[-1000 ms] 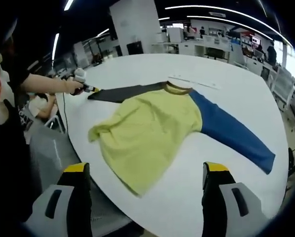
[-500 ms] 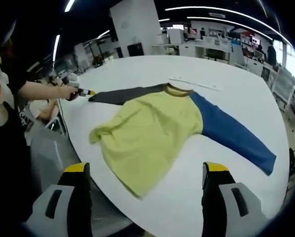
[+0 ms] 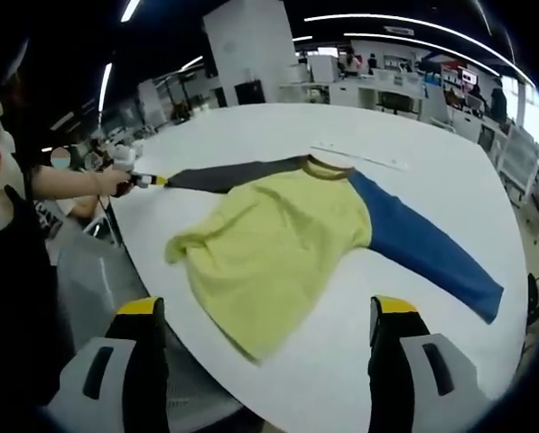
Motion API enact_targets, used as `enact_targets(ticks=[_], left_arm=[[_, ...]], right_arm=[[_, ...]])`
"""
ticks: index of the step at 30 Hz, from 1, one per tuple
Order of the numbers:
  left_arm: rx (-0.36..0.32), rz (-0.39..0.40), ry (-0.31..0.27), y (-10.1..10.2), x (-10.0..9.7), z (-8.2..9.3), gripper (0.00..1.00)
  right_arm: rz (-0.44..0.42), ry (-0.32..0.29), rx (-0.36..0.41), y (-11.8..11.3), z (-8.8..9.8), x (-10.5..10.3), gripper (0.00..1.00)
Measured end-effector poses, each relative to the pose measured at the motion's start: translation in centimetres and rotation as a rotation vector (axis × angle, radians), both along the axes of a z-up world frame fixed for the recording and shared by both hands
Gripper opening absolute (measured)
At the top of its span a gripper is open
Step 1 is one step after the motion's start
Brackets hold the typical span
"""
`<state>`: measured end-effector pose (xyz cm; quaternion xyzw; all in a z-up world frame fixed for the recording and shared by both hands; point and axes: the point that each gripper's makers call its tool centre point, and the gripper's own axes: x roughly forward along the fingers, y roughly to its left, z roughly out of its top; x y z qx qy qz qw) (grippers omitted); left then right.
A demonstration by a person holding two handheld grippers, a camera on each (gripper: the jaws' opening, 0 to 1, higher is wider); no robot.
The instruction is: Fold the garment on the visible template until the final outline fits inside the template.
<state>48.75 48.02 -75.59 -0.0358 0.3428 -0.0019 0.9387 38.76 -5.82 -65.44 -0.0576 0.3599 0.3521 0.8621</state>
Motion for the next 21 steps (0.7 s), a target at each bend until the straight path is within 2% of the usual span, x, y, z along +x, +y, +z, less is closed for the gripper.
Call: enact_targets(ticks=[3,14,21], left_arm=[[0.032,-0.033,0.009,-0.5,-0.1,-0.1,0.20],[0.087,-0.020,0.021,0.1,0.7,-0.3,0.19],[0.114,-0.003,0.002,0.9,1.6,-0.1,0.09]], right_arm=[[-0.005,0.001,-0.002,-0.2,0.1,-0.1,0.93],[-0.018,0.003,-0.014,-0.7,0.1,-0.3,0.93],[-0.026,0.002,-0.023,-1.1,0.2,-0.2,0.92]])
